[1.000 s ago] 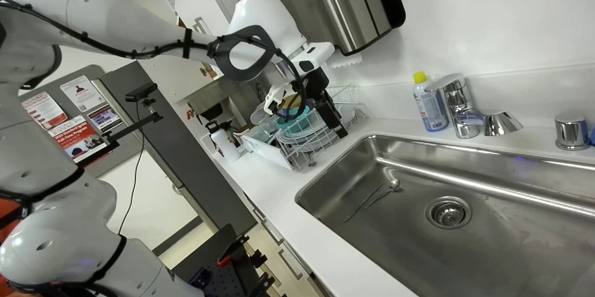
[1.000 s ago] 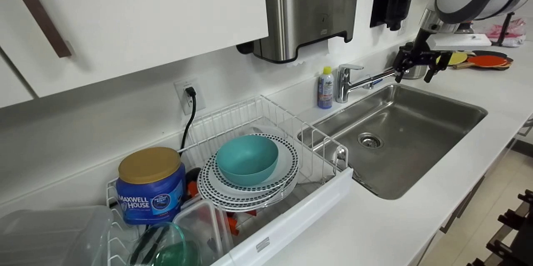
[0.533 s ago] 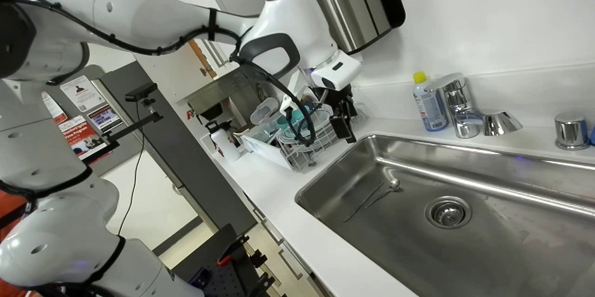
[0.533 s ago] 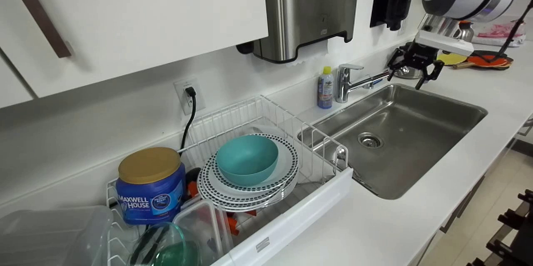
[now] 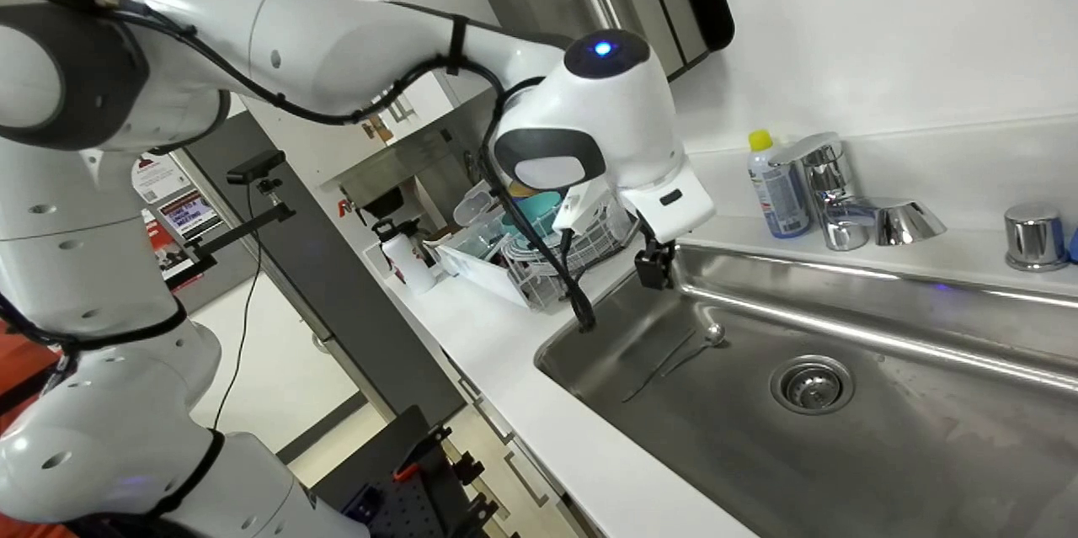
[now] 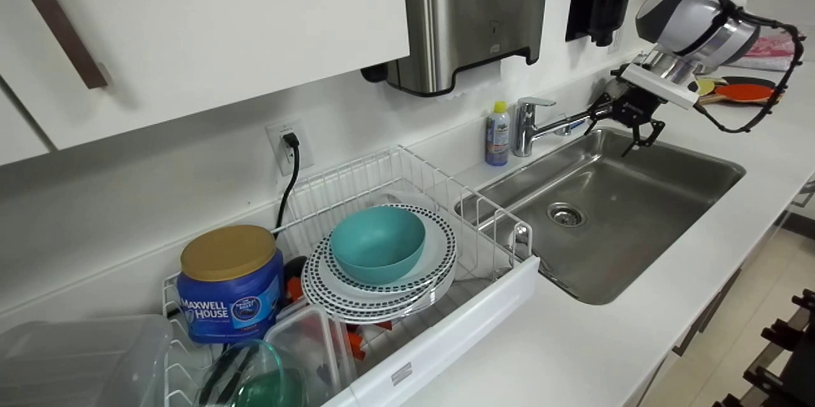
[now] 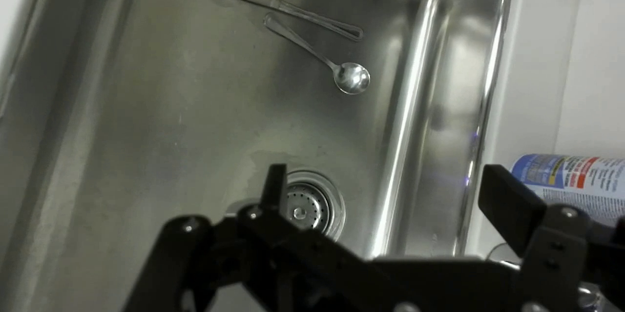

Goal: Open and close the faucet and then put the spoon in the sink on the dish rack

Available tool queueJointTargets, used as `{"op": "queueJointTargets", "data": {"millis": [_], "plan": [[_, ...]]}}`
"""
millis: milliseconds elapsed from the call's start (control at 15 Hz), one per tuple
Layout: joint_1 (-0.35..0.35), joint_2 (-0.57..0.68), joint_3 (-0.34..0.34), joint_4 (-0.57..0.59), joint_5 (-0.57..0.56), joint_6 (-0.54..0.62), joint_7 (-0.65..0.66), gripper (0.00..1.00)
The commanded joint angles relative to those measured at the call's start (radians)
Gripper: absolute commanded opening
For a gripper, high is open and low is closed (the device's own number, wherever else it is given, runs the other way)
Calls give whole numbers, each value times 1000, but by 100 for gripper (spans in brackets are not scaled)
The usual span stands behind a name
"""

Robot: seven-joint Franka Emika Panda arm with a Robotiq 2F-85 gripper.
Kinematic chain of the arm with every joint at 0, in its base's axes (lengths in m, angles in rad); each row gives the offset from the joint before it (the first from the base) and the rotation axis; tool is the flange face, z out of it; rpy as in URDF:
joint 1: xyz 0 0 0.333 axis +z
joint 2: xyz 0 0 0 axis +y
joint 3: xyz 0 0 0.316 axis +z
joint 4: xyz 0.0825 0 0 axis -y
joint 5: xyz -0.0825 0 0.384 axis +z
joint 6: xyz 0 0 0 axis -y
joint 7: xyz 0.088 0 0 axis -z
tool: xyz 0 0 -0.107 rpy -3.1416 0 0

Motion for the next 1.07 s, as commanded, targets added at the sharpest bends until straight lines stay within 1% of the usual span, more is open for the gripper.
{"op": "queueJointTargets", "data": {"millis": [0, 200, 400, 533, 600, 867, 933, 1000], "plan": [[-58, 83, 26, 73, 195, -64, -38, 100], [-82, 109, 38, 76, 405, -59, -127, 100], [-88, 119, 37, 66, 620, -58, -208, 100], [-65, 120, 21, 60, 704, -40, -250, 100], [-41, 120, -5, 54, 648, -38, -218, 100], [-32, 124, -15, 54, 655, -35, -224, 100], [-31, 125, -15, 54, 655, -35, -224, 93], [-37, 126, -9, 57, 683, -35, -245, 90]]}}
